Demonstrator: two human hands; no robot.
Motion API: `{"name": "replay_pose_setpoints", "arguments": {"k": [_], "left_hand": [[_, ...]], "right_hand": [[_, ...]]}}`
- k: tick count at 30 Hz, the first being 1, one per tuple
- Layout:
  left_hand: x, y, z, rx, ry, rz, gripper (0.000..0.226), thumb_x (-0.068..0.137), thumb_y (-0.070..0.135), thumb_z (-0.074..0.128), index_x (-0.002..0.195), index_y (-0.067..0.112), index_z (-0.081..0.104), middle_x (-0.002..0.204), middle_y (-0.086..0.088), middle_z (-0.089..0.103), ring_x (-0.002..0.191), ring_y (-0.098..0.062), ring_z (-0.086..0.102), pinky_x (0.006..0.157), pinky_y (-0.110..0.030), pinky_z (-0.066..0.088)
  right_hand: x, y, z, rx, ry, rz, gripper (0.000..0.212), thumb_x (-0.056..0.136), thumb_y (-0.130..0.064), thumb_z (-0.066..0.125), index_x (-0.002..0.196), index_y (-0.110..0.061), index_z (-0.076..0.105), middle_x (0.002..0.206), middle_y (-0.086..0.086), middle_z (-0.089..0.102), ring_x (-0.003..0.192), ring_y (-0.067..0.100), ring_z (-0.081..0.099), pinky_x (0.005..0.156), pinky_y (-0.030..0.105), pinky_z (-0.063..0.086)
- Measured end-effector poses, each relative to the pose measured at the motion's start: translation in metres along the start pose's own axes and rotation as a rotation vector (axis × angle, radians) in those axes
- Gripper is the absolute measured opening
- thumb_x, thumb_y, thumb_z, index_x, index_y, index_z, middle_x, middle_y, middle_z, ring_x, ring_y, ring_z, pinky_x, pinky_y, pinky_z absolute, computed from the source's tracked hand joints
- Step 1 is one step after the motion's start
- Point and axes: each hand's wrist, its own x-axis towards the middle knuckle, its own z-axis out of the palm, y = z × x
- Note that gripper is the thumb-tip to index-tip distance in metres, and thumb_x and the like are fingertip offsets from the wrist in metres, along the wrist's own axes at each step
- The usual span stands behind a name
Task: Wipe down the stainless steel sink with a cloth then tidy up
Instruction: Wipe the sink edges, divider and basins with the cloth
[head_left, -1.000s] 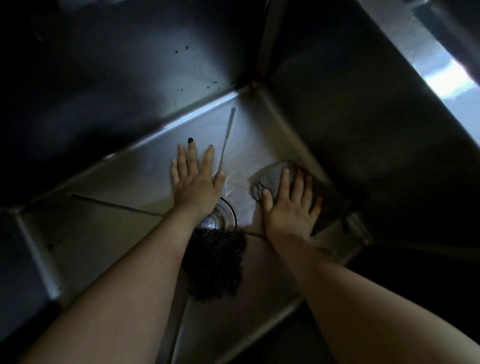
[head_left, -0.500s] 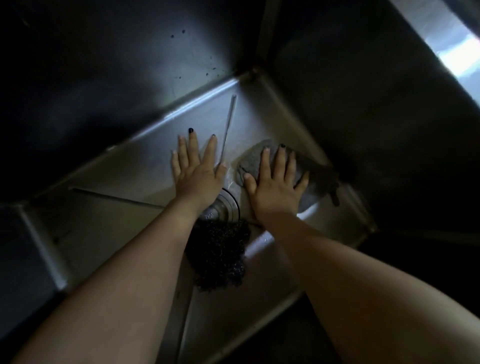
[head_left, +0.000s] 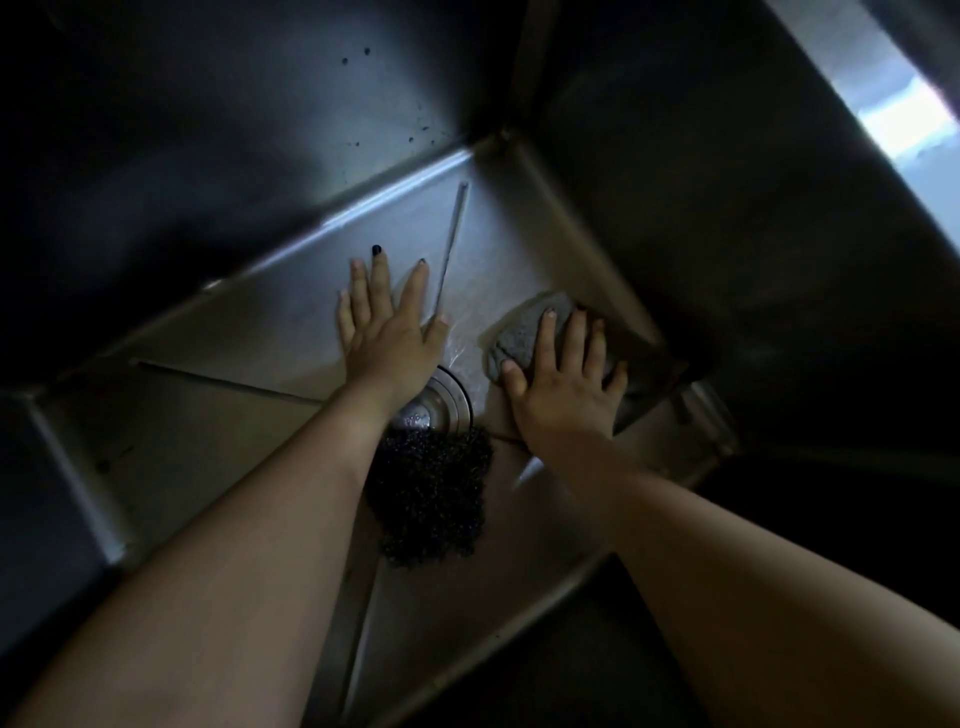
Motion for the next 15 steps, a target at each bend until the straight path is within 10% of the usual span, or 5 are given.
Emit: {"name": "replay_pose_setpoints", "arguments": {"k": [15], "left_hand": [[-0.028,-0.003,-0.014,-0.329,-0.007,-0.065,0.041,0.094,0.03,0.046,0.135,0.023,0.044,0.156,-0.006,-0.009,0.143,-0.021,-0.013,0.115,-0.032,0.004]], "right_hand": [[0.019,-0.003,-0.027,-0.077,-0.062,-0.216,0.061,0.096,-0.047,0.035,0.148,-0.025,0.012,0.156,0.008,0.006,0.143,0.028,0.003,0.105,0.057,0.022]]}}
